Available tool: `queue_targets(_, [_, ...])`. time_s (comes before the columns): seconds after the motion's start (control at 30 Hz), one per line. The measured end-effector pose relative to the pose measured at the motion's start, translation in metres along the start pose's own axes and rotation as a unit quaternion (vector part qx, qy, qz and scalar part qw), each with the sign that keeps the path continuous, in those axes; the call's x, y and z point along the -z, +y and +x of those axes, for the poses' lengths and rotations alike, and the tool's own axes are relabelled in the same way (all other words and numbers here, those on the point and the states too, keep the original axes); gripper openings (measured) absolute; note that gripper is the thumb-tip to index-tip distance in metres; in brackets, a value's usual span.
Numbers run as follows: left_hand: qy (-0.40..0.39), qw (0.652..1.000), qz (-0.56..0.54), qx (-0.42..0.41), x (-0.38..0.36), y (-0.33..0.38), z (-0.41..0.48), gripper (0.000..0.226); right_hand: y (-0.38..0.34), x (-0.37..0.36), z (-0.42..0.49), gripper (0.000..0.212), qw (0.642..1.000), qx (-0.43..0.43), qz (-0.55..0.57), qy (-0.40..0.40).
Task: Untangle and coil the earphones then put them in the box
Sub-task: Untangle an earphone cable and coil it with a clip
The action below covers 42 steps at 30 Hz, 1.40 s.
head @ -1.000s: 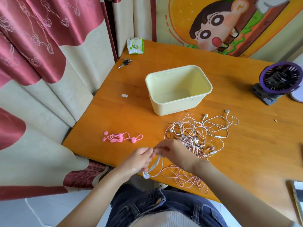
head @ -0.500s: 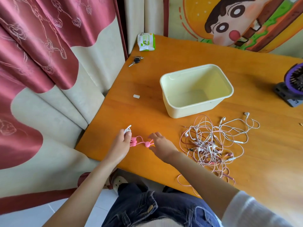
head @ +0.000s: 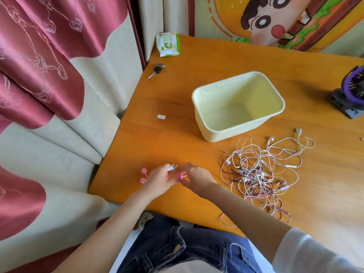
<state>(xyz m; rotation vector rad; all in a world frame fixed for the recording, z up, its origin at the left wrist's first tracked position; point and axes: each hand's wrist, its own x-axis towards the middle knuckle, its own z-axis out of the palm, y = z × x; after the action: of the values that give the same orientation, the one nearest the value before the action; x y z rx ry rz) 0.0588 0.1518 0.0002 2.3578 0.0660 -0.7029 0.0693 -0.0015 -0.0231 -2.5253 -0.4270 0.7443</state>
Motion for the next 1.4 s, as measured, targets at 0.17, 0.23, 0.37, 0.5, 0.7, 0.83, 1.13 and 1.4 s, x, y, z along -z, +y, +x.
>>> queue_targets(0.17, [-0.008,0.998,-0.063,0.001,0.002,-0.008,0.007,0.033,-0.004,0.003,-0.001,0.027,0.995,0.020,0.076,0.060])
queue_targets(0.23, [-0.007,0.993,-0.114,0.016,0.006,-0.006,0.007,0.025,-0.007,0.000,0.000,0.034,0.984,0.003,0.123,0.129])
queue_targets(0.37, [-0.033,0.974,-0.219,0.056,0.007,-0.010,0.008,0.021,-0.014,-0.002,0.004,0.028,0.955,-0.064,0.260,0.128])
queue_targets(0.5, [-0.046,0.964,-0.254,0.064,0.007,-0.013,0.007,0.011,-0.020,-0.005,0.006,0.022,0.913,-0.095,0.384,0.103])
queue_targets(0.7, [-0.077,0.957,-0.276,0.046,0.012,-0.019,0.009,0.023,-0.017,-0.004,0.009,0.021,0.891,-0.089,0.428,0.124])
queue_targets(0.83, [-0.083,0.960,-0.263,0.044,0.010,-0.026,0.012,0.030,-0.012,-0.003,0.009,0.020,0.856,-0.088,0.501,0.096])
queue_targets(1.13, [-0.104,0.959,-0.264,0.019,0.006,-0.018,0.013,0.020,-0.006,-0.002,0.004,0.028,0.879,-0.090,0.458,0.099])
queue_targets(1.4, [-0.176,0.960,-0.218,0.006,0.012,-0.020,0.016,0.019,-0.002,0.000,0.000,0.016,0.932,-0.045,0.355,0.051])
